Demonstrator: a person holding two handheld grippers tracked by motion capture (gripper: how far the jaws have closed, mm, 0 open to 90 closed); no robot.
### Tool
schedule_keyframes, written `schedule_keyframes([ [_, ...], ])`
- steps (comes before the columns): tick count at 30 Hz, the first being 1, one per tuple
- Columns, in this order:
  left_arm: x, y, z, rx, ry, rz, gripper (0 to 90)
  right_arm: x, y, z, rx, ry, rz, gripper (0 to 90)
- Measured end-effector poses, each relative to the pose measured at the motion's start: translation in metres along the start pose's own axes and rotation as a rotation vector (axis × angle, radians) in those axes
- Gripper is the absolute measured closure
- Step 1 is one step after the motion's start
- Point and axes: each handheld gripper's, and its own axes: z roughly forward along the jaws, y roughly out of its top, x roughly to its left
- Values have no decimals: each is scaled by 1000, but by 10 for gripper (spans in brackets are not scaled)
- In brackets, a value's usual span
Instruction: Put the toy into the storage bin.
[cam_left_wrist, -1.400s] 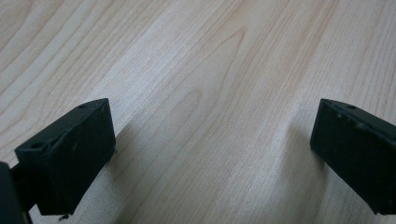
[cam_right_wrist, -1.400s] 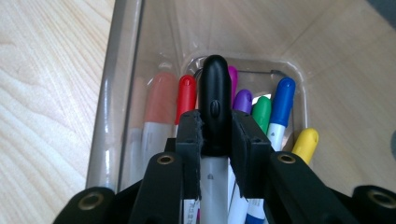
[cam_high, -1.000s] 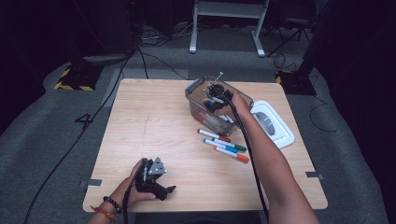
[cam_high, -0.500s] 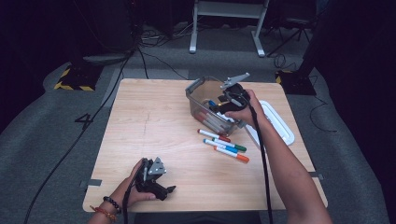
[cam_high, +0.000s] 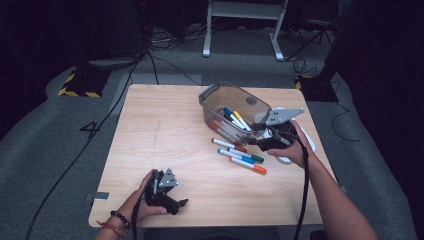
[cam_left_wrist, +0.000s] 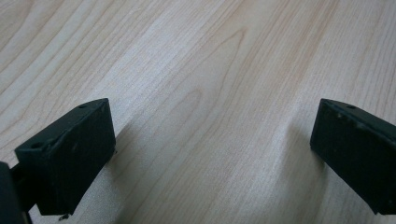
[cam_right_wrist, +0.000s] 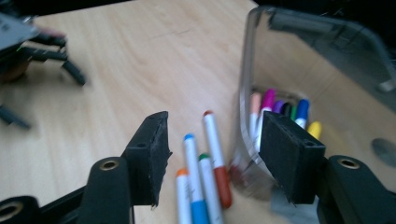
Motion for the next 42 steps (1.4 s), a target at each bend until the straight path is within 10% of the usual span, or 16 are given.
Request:
schedule_keyframes([
  [11,0,0,0,0,2,-1,4,28,-76,6,102,41,-34,519],
  [18,0,0,0,-2,4,-1,4,23,-111,22,169,78,30,545],
  [27,0,0,0,0,2,0,4,15,-121,39,189,81,59,520],
  [42,0,0,0,0,1,1,4,25,-120,54,243,107,27,738],
])
